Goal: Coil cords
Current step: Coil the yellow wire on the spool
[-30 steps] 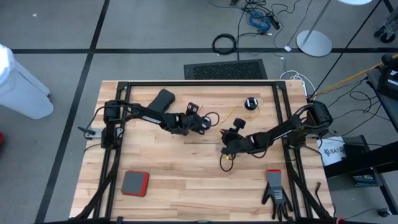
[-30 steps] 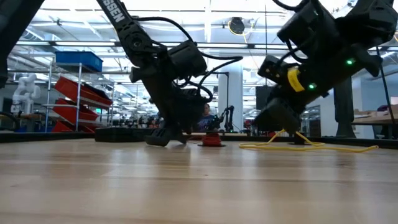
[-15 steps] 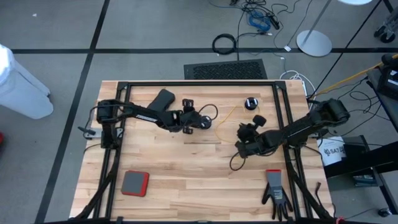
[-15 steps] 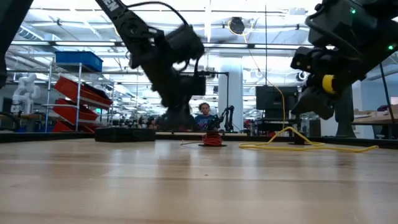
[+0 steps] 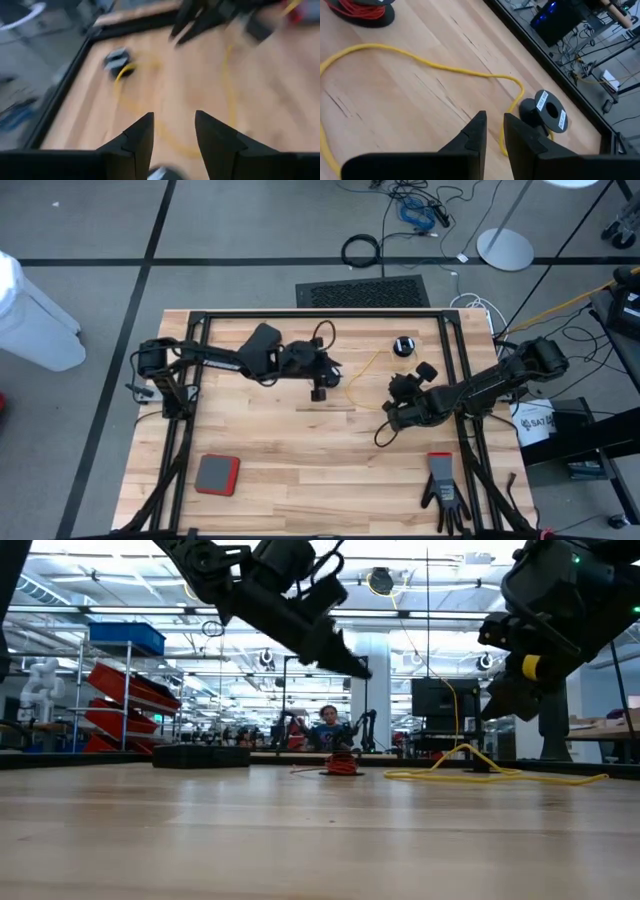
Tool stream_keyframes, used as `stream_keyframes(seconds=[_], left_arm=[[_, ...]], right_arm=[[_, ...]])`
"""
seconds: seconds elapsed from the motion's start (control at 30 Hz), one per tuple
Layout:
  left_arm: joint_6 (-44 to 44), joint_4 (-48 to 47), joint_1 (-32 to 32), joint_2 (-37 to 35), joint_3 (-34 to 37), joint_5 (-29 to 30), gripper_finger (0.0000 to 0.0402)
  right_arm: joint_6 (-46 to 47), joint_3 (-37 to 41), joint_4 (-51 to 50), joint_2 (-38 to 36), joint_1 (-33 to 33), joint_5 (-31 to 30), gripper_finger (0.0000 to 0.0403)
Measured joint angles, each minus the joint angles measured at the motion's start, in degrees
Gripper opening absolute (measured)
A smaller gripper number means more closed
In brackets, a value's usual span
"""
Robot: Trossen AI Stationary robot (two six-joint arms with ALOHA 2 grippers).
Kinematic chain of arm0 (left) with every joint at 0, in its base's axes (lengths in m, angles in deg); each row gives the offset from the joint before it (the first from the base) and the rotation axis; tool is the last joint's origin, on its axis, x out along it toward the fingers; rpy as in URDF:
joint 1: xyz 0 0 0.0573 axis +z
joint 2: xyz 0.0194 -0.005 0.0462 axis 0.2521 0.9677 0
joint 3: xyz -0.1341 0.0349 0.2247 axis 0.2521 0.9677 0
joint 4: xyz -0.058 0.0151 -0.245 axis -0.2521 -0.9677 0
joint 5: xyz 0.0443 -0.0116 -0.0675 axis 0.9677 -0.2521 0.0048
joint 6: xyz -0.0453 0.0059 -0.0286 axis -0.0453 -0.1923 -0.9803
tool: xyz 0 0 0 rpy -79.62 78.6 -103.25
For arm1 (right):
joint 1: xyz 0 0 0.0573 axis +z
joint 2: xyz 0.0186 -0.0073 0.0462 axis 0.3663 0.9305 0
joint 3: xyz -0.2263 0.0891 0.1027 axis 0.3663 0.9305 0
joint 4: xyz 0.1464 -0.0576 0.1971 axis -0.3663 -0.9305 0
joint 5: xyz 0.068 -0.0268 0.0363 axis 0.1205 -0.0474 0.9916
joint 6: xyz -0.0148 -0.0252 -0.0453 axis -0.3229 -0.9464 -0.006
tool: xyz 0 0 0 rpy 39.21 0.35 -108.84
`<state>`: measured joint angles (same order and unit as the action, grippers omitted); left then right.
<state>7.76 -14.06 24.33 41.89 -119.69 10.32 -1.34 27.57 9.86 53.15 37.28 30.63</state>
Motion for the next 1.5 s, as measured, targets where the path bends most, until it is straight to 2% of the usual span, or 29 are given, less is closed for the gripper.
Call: stream_keyframes(seconds=[0.1,0.2,0.27,0.4,0.53,0.6,0.67,0.77,0.87,1.0,1.5], left_arm=[[-3.0,4.3,0.5,0.0,0.0,-6.4,0.0151],[-6.5,10.7,1.0,0.0,0.0,-9.5,0.0151],[-8.0,15.5,1.2,0.0,0.0,-9.8,0.0151],[-10.5,24.5,1.2,0.0,0.0,-9.8,0.0151],[-12.3,30.3,1.2,0.0,0.0,-6.0,0.0151],[-12.0,32.1,1.2,0.0,0.0,-3.4,0.0151],[-12.0,33.5,1.2,0.0,0.0,-1.3,0.0151],[-12.0,35.7,1.3,0.0,0.0,-0.3,0.0151],[-12.0,37.6,1.2,0.0,0.0,-0.3,0.0151],[-13.2,40.0,1.3,0.0,0.0,0.0,0.0151],[-14.9,40.8,2.3,0.0,0.0,1.2,0.0151]], right_arm=[[-1.0,0.0,0.5,0.0,0.0,2.0,0.0055],[-0.7,0.0,1.7,0.0,0.0,6.7,0.0054],[-1.0,0.0,3.1,0.0,0.0,9.8,0.0054],[-1.2,0.0,8.1,0.0,0.0,11.5,0.0054],[-0.5,0.0,14.1,0.0,0.0,11.9,0.0054],[4.9,0.0,21.1,0.1,-0.7,10.0,0.0054],[15.4,0.0,31.5,0.2,-2.0,6.1,0.0054],[25.4,0.0,44.6,0.2,-3.3,5.9,0.0055],[28.0,0.0,54.8,0.2,-3.8,6.2,0.0054],[26.1,0.0,63.7,0.2,-3.8,6.0,0.0055],[25.0,0.0,65.6,0.2,-3.8,6.0,0.0055]])
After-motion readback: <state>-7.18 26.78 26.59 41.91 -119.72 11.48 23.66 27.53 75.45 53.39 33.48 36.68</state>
